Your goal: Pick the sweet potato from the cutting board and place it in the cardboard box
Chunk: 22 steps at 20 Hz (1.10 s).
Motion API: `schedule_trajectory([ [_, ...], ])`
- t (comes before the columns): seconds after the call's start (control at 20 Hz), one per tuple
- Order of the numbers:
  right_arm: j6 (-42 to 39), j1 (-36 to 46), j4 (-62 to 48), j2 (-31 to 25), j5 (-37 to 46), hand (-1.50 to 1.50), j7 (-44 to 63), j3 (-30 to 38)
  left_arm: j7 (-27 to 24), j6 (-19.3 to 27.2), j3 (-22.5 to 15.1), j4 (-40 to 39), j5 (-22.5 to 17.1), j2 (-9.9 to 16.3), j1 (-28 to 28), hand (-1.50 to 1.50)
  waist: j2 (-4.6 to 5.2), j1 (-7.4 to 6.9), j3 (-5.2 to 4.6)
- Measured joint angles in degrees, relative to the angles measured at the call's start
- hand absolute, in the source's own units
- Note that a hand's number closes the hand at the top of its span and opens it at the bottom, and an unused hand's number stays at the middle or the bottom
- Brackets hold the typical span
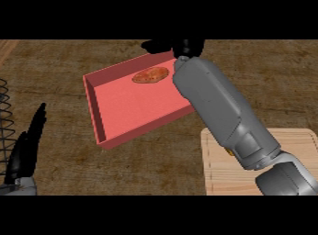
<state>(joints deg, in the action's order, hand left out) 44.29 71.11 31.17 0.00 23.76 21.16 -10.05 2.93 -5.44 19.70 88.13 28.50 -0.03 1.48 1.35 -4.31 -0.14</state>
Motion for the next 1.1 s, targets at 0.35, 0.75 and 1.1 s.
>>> schedule_trajectory([
  [0.35, 1.5, -3.71, 4.94, -0.84, -6.23, -1.5, -8.69, 4.43, -0.5, -0.3, 1.85, 0.61, -1.59, 0.0, -2.07, 0.0, -0.94, 2.62, 0.29],
  [0.75, -3.89, -15.75, 17.48, -7.55, -8.87, -1.5, -9.47, 5.38, -0.25, 0.21, 3.62, 1.55, -1.63, 0.0, -4.54, 0.0, -1.95, 5.59, 0.32],
  [1.1, -11.68, -30.02, 33.32, -15.37, -11.17, -1.5, -7.9, 4.54, -0.05, -0.02, 4.38, 2.41, -2.28, 0.0, -5.73, 0.0, -2.27, 6.92, 0.22],
])
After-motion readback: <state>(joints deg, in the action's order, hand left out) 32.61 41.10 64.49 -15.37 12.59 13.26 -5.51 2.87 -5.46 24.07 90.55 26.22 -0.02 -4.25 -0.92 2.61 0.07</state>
